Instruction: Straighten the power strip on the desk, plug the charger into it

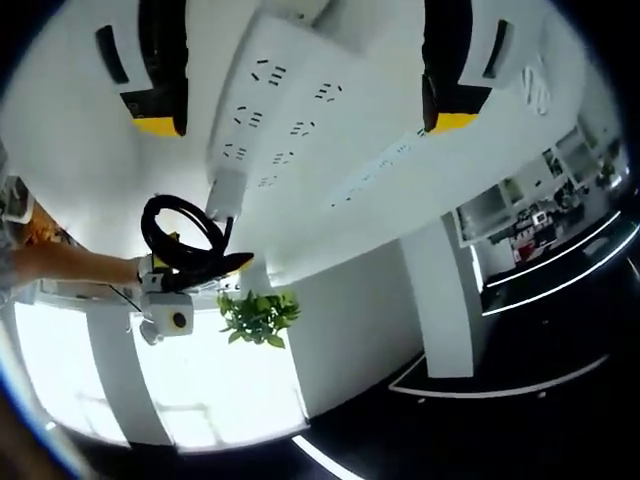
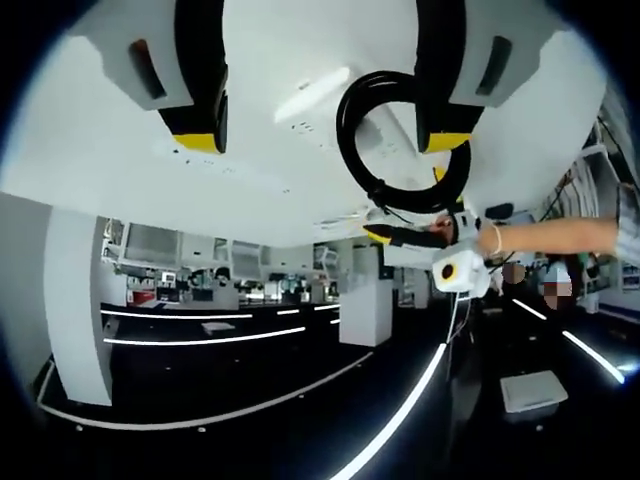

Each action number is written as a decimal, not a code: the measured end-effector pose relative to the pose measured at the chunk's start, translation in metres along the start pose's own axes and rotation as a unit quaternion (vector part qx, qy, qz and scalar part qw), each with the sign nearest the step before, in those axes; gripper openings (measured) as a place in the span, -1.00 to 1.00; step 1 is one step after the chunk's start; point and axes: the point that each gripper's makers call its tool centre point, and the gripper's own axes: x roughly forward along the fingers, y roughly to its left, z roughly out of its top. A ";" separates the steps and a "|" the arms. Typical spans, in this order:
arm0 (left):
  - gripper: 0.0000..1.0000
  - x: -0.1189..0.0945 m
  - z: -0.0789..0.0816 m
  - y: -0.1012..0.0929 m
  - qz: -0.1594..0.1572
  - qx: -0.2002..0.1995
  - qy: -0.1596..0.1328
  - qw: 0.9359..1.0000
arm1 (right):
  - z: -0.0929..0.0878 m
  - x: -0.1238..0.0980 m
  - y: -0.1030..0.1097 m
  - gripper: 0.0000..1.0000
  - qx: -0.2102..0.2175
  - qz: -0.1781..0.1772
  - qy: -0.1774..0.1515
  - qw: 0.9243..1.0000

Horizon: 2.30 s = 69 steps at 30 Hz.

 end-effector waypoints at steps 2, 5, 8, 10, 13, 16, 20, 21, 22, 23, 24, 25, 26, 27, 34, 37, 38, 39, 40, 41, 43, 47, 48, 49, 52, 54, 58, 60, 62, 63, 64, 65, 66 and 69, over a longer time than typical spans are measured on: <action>0.98 -0.003 -0.001 0.000 -0.001 -0.008 -0.003 1.000 | -0.002 0.000 0.001 0.61 -0.004 -0.002 -0.002 1.000; 0.98 -0.007 -0.003 -0.001 0.002 -0.010 -0.006 1.000 | -0.006 -0.001 0.001 0.64 -0.013 -0.006 0.001 1.000; 0.99 -0.011 -0.008 0.000 0.008 -0.010 -0.008 1.000 | -0.009 -0.002 0.003 0.69 -0.020 -0.006 0.001 1.000; 0.98 -0.013 -0.012 0.000 0.010 -0.010 -0.007 1.000 | -0.011 -0.003 0.003 0.71 -0.027 -0.008 0.001 1.000; 0.98 -0.017 -0.015 0.001 0.018 -0.005 -0.011 1.000 | -0.012 -0.006 0.005 0.77 -0.026 -0.007 -0.002 1.000; 0.99 -0.022 -0.015 0.003 0.029 -0.011 -0.020 0.999 | -0.011 -0.011 0.007 0.79 -0.026 -0.008 -0.010 1.000; 0.99 -0.028 -0.015 0.005 0.049 0.004 -0.025 0.999 | -0.010 -0.016 0.009 0.84 -0.032 -0.014 -0.017 0.999; 0.99 -0.029 -0.014 0.005 0.050 0.002 -0.026 0.998 | -0.009 -0.017 0.009 0.85 -0.029 -0.013 -0.020 0.999; 0.99 -0.031 -0.014 0.005 0.052 0.000 -0.028 0.998 | -0.010 -0.017 0.009 0.86 -0.027 -0.014 -0.020 0.999; 0.99 -0.032 -0.014 0.005 0.054 -0.001 -0.029 0.998 | -0.011 -0.018 0.010 0.85 -0.026 -0.014 -0.019 0.999; 0.99 -0.033 -0.013 0.004 0.055 -0.002 -0.030 0.998 | -0.012 -0.019 0.011 0.86 -0.026 -0.014 -0.019 0.999; 0.99 -0.035 -0.013 0.004 0.057 -0.004 -0.033 0.998 | -0.012 -0.019 0.011 0.88 -0.027 -0.015 -0.021 0.999; 0.99 -0.037 -0.012 0.004 0.060 -0.004 -0.039 0.997 | -0.012 -0.019 0.011 0.90 -0.027 -0.015 -0.021 0.999; 0.99 -0.039 -0.010 0.005 0.065 -0.005 -0.045 0.997 | -0.012 -0.020 0.011 0.92 -0.024 -0.016 -0.022 0.999; 0.99 -0.048 -0.008 0.002 0.085 -0.018 -0.055 0.995 | -0.006 -0.026 0.014 0.99 -0.016 -0.021 -0.038 0.999; 0.99 -0.051 -0.008 -0.001 0.092 -0.019 -0.060 0.994 | -0.002 -0.029 0.014 0.99 -0.021 -0.027 -0.045 0.998; 0.99 -0.052 -0.008 -0.003 0.093 -0.022 -0.064 0.993 | 0.000 -0.029 0.014 0.99 -0.020 -0.028 -0.048 0.998; 0.99 -0.052 -0.007 -0.005 0.091 -0.026 -0.067 0.993 | 0.001 -0.030 0.014 0.99 -0.020 -0.029 -0.050 0.998; 0.99 -0.053 -0.007 -0.006 0.089 -0.031 -0.069 0.993 | 0.002 -0.031 0.015 0.99 -0.020 -0.029 -0.050 0.998; 0.99 -0.054 -0.007 -0.009 0.088 -0.035 -0.071 0.993 | 0.002 -0.031 0.015 0.99 -0.020 -0.029 -0.051 0.998; 0.99 -0.055 -0.006 -0.013 0.086 -0.038 -0.072 0.993 | 0.004 -0.034 0.017 0.99 -0.019 -0.032 -0.053 0.998; 0.99 -0.060 -0.005 -0.021 0.093 -0.040 -0.075 0.992 | 0.005 -0.038 0.015 0.99 -0.003 -0.048 -0.053 0.997; 0.99 -0.061 -0.004 -0.021 0.096 -0.042 -0.076 0.992 | 0.005 -0.039 0.015 0.99 0.000 -0.049 -0.050 0.998; 0.99 -0.063 -0.004 -0.021 0.099 -0.042 -0.075 0.991 | 0.005 -0.040 0.015 0.99 0.002 -0.052 -0.050 0.997; 0.99 -0.066 -0.007 -0.024 0.112 -0.039 -0.066 0.991 | 0.006 -0.045 0.016 0.99 0.007 -0.061 -0.052 0.997; 0.99 -0.070 -0.007 -0.024 0.119 -0.043 -0.069 0.990 | 0.005 -0.048 0.017 0.99 0.008 -0.064 -0.052 0.997; 0.99 -0.076 -0.004 -0.027 0.120 -0.064 -0.081 0.987 | 0.003 -0.052 0.023 0.99 0.012 -0.065 -0.049 0.997; 0.99 -0.079 -0.001 -0.032 0.117 -0.067 -0.087 0.987 | 0.003 -0.054 0.028 0.99 0.014 -0.063 -0.045 0.997; 0.99 -0.083 0.000 -0.034 0.122 -0.071 -0.090 0.986 | 0.003 -0.056 0.035 0.99 0.010 -0.063 -0.039 0.997; 0.99 -0.084 0.000 -0.034 0.125 -0.074 -0.090 0.985 | 0.003 -0.057 0.038 0.99 0.005 -0.064 -0.039 0.997; 0.99 -0.087 0.000 -0.035 0.128 -0.077 -0.090 0.985 | 0.003 -0.058 0.039 0.99 0.004 -0.065 -0.038 0.997; 0.99 -0.089 -0.001 -0.034 0.136 -0.080 -0.085 0.984 | 0.003 -0.059 0.041 0.99 0.002 -0.067 -0.035 0.997; 0.99 -0.091 -0.004 -0.034 0.145 -0.080 -0.078 0.983 | 0.003 -0.060 0.043 0.99 0.002 -0.068 -0.033 0.997; 0.99 -0.097 -0.006 -0.032 0.161 -0.081 -0.078 0.980 | 0.005 -0.063 0.050 0.99 -0.003 -0.070 -0.038 0.997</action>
